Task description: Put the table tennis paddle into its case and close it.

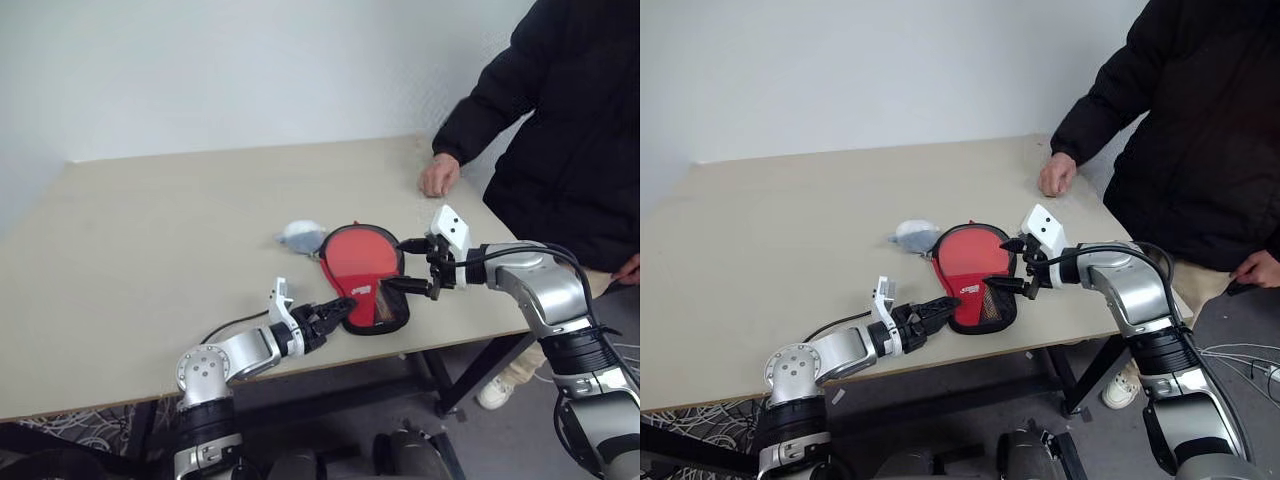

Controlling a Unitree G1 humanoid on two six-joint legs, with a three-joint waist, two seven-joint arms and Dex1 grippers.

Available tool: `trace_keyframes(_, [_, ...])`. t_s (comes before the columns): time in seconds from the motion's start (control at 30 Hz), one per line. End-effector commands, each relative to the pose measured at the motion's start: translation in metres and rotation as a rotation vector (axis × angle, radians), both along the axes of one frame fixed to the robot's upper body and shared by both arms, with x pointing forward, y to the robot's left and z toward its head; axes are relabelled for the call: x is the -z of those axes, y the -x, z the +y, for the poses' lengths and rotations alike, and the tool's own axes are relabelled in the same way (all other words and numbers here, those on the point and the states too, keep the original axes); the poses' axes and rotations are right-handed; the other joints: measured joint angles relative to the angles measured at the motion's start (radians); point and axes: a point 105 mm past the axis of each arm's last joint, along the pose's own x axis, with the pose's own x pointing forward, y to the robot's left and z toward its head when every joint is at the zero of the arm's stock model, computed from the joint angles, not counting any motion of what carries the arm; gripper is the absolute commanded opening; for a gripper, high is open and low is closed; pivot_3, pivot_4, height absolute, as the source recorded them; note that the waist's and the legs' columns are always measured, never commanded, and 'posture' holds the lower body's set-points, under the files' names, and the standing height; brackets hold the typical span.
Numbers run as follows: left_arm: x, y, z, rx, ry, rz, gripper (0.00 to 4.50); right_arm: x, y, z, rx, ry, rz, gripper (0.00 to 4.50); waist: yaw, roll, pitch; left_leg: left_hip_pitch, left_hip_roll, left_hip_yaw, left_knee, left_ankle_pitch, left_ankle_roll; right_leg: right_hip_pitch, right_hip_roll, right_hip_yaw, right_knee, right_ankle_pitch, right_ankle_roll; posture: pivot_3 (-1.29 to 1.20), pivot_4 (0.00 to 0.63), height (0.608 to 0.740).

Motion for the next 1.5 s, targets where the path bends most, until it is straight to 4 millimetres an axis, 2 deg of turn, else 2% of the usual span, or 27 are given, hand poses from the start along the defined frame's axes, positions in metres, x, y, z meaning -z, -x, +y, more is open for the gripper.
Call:
trace_keyframes(0.03, [-0.007,-0.003,-0.006,0.030,0.039,-0.006,4.15,-0.013,0.003,0.008,-0.034,-0.018,-0.045,4.50,0.003,0.000,0.000,0.000,0.000,0.000,0.000,0.000,0.000,0.000,0.000,0.000,0.000,0.000,0.000,0.00,0.000,0.740])
trace_keyframes(0.57, [-0.011,-0.005,-0.011,0.025,0.159,0.024,4.15,-0.012,0.006,0.012,-0.046,-0.023,-0.044,4.50,0.014,-0.003,0.002,-0.002,0.000,-0.002,0.000,0.002,-0.002,-0.001,0.000,-0.001,-0.001,0.000,0.001,0.00,0.000,0.740])
trace_keyframes(0.8, [-0.008,-0.007,-0.009,0.009,0.140,0.033,4.15,-0.012,0.007,0.013,-0.048,-0.023,-0.045,4.50,0.014,-0.003,0.002,-0.002,0.000,-0.002,0.000,0.000,0.000,-0.001,0.000,-0.002,-0.002,0.000,0.001,0.00,0.000,0.740])
trace_keyframes(1.07, [0.009,-0.005,-0.005,0.005,0.036,0.066,4.15,-0.013,0.007,0.013,-0.047,-0.024,-0.047,4.50,0.015,-0.003,0.002,-0.002,0.000,-0.002,0.000,0.000,0.000,0.000,0.000,-0.002,-0.001,-0.001,0.001,0.00,0.000,0.740])
trace_keyframes(1.17, [0.013,-0.004,-0.005,0.014,0.025,0.079,3.64,-0.014,0.007,0.013,-0.052,-0.024,-0.050,4.50,0.014,-0.003,0.002,-0.001,0.001,-0.003,0.000,0.000,0.000,0.000,0.000,-0.003,-0.001,-0.001,0.001,0.00,0.000,0.740])
trace_keyframes(1.27, [0.015,-0.004,-0.004,0.013,0.019,0.089,2.78,-0.015,0.007,0.013,-0.052,-0.024,-0.052,4.50,0.014,-0.003,0.002,-0.001,0.001,-0.003,0.000,0.000,0.000,0.000,0.000,-0.003,-0.001,-0.001,0.001,0.00,0.000,0.740])
trace_keyframes(1.5, [0.017,-0.005,-0.004,0.014,0.008,0.102,1.13,-0.018,0.009,0.015,-0.058,-0.028,-0.057,4.50,0.015,-0.003,0.002,-0.002,0.001,-0.003,-0.001,0.000,0.000,-0.001,0.000,-0.003,-0.002,-0.001,0.001,0.00,0.000,0.740])
